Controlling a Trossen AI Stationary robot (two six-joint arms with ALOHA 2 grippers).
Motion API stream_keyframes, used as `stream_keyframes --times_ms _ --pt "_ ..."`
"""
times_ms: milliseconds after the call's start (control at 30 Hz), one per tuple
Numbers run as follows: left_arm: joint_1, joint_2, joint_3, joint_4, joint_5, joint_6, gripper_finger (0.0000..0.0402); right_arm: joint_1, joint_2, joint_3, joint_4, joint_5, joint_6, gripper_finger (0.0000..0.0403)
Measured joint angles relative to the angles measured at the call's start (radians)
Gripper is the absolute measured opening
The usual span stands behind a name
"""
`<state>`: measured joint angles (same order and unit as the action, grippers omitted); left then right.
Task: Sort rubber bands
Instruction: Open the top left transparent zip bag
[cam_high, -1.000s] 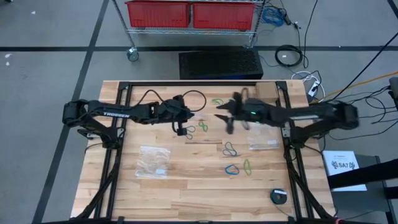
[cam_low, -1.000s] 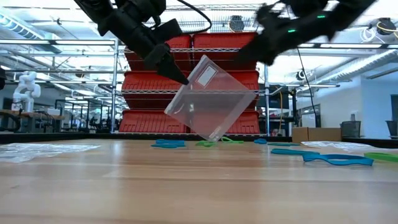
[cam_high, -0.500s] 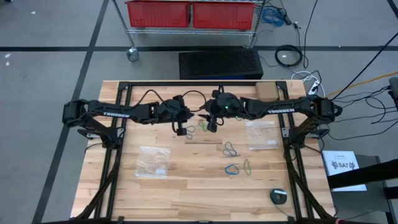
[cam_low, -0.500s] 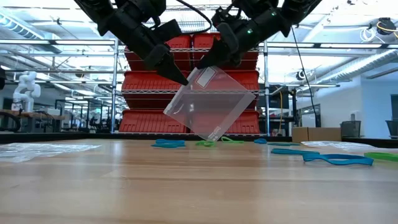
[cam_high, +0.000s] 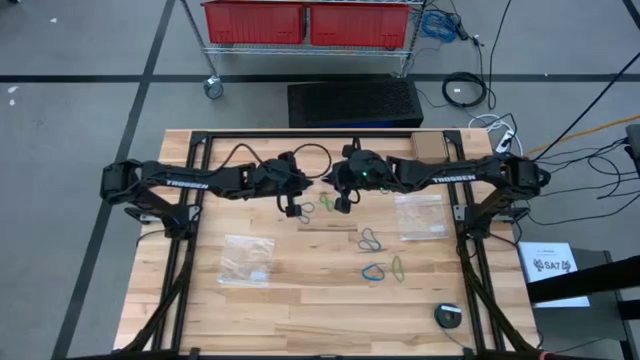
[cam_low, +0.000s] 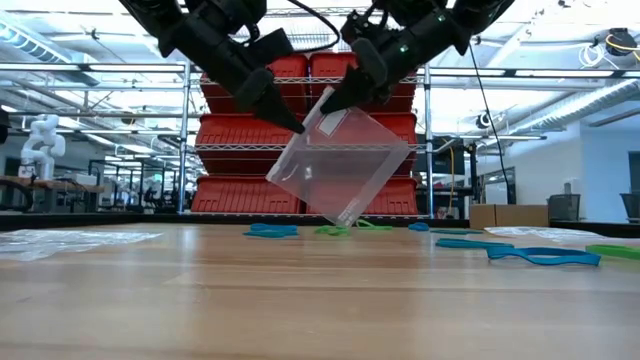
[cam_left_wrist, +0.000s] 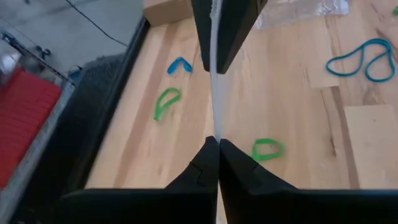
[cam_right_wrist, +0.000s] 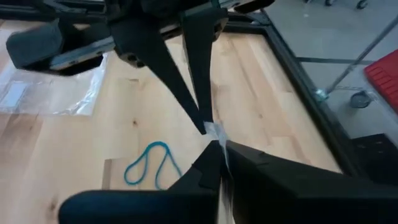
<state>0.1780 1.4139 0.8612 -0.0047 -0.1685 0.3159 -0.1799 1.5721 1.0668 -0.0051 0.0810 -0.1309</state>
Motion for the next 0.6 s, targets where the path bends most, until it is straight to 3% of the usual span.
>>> stream_keyframes --times_ms 167,267,433,600 --pt "0.015 -0.06 0.0 -0.007 -0.018 0.031 0.0043 0.013 -0.044 0.0 -0.068 0.034 -0.012 0.0001" --pt "0.038 -0.111 0.0 -0.004 0.028 0.023 0.0059 0.029 -0.073 0.0 -0.124 0.077 -0.012 0.0" --pt "0.089 -0.177 -0.008 0.011 0.236 0.022 0.0075 0.067 -0.133 0.0 -0.194 0.153 -0.011 0.0" --pt "0.165 -0.201 -0.128 0.214 0.461 0.016 0.0077 0.109 -0.191 0.0 -0.253 0.161 0.012 0.0"
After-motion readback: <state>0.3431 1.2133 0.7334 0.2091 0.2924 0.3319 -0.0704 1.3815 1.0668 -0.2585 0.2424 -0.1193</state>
